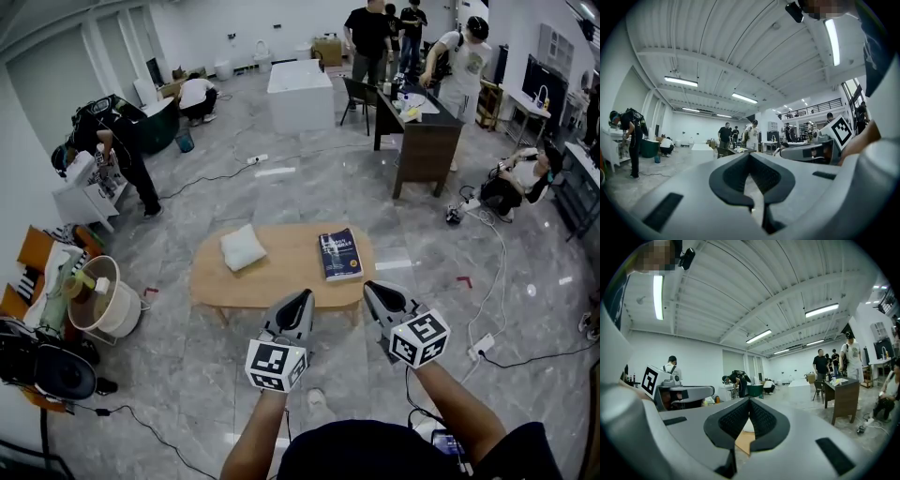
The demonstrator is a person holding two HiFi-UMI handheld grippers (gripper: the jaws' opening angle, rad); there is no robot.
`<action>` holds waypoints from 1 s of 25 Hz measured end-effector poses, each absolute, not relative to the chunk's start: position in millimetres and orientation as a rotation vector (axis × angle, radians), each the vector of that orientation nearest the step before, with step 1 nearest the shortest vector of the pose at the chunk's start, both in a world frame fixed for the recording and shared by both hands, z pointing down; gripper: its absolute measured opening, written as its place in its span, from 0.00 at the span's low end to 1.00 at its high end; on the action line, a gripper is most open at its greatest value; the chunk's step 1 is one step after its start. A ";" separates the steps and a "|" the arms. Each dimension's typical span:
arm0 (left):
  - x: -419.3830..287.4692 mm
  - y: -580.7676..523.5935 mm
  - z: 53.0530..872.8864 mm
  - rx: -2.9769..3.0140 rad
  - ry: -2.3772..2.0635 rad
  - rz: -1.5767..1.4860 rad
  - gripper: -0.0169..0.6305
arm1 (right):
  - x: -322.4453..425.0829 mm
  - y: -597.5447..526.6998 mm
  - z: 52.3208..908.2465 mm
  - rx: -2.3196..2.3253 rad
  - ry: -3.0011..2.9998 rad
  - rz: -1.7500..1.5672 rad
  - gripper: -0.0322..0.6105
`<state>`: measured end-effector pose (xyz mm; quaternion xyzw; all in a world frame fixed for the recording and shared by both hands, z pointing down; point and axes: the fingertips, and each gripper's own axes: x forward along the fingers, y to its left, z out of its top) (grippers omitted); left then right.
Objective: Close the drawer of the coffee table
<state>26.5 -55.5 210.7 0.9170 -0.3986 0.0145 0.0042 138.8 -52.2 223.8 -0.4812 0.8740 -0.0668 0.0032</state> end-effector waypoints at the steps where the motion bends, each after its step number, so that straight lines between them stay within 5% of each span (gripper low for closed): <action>1: 29.2 -50.0 208.5 2.876 -1.252 0.044 0.03 | 141.0 -46.7 220.8 -1.506 2.741 -0.197 0.07; 25: 75.0 64.4 190.7 2.889 -1.298 -0.027 0.03 | 180.6 65.3 195.7 -1.464 2.747 -0.076 0.07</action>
